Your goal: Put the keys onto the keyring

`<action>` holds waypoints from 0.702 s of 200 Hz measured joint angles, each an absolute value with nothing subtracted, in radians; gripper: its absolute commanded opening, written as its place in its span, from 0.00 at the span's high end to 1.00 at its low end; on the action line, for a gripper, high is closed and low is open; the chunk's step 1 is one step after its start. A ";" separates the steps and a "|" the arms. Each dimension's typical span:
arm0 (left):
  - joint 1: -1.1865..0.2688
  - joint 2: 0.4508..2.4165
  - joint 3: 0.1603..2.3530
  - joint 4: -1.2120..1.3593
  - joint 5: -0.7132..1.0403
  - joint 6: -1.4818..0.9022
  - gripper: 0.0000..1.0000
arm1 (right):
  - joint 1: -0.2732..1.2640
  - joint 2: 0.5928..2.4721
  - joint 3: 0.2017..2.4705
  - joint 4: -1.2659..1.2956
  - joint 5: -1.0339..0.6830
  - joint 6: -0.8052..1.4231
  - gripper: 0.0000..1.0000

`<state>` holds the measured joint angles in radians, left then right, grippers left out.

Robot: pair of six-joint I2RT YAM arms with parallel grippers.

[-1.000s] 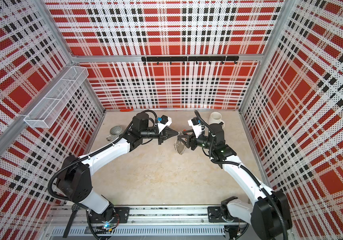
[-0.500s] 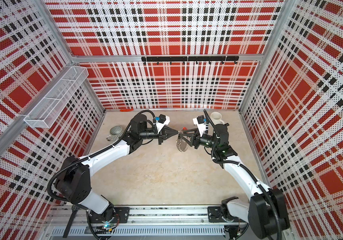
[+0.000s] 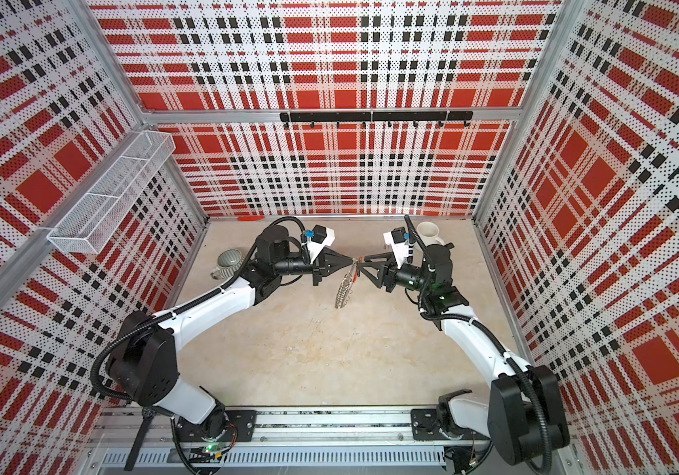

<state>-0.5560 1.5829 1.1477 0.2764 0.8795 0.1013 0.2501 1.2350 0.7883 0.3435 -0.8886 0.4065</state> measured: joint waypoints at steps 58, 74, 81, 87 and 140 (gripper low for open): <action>-0.556 1.583 1.148 0.278 0.888 0.085 1.00 | 0.246 1.255 0.788 0.401 -0.922 0.440 0.53; -0.556 1.583 1.148 0.278 0.889 0.078 1.00 | 0.246 1.264 0.788 0.422 -0.933 0.452 0.57; -0.556 1.583 1.148 0.279 0.889 0.076 1.00 | 0.246 1.268 0.788 0.433 -0.938 0.461 0.59; -0.556 1.583 1.148 0.280 0.890 0.075 1.00 | 0.246 1.271 0.788 0.441 -0.942 0.466 0.60; -0.556 1.583 1.148 0.286 0.891 0.052 1.00 | 0.246 1.282 0.760 0.526 -0.972 0.525 0.81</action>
